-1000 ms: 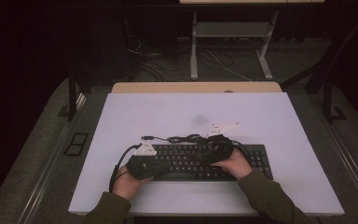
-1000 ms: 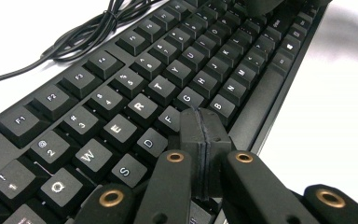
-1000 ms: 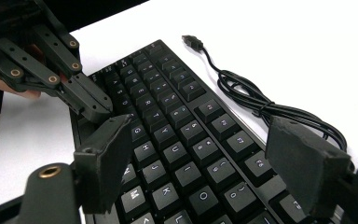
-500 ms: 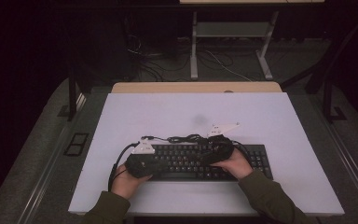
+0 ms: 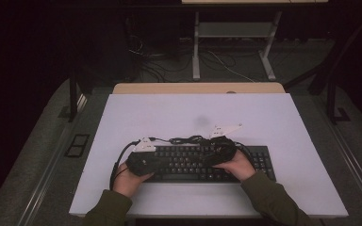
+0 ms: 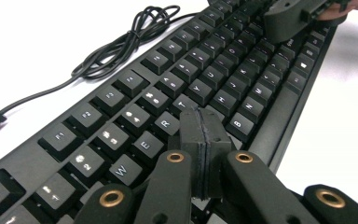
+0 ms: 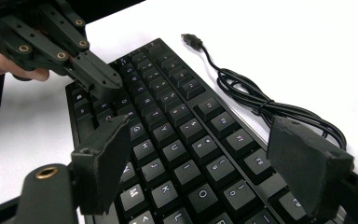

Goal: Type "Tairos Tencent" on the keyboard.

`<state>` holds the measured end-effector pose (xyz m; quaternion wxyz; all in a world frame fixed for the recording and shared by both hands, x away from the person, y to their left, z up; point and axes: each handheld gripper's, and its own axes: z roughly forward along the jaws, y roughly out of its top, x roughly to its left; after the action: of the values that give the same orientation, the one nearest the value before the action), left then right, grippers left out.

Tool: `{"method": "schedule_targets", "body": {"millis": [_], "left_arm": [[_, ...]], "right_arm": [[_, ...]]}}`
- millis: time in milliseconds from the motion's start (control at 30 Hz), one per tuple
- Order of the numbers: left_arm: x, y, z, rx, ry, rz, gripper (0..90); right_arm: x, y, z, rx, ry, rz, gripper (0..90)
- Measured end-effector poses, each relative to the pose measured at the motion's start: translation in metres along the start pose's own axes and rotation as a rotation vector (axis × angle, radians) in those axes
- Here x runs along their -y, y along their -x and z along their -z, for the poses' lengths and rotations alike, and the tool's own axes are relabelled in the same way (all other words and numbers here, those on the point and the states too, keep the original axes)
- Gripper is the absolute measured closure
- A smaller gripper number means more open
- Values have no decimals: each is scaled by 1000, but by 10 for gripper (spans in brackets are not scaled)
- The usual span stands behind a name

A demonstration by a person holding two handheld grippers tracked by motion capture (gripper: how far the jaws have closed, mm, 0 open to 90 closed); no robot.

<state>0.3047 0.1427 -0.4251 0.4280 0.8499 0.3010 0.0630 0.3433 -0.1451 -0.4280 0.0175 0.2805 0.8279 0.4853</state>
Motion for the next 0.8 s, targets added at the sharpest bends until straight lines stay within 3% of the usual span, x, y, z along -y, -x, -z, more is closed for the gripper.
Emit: {"method": "schedule_targets", "body": {"millis": [467,800], "left_arm": [[-2,-14,-1,-37,23,31,894],[-1,-18,-5,-42,11,34,893]], "right_arm": [[1,1,0,1,-1,4,213],[1,1,0,0,-3,5,213]]}}
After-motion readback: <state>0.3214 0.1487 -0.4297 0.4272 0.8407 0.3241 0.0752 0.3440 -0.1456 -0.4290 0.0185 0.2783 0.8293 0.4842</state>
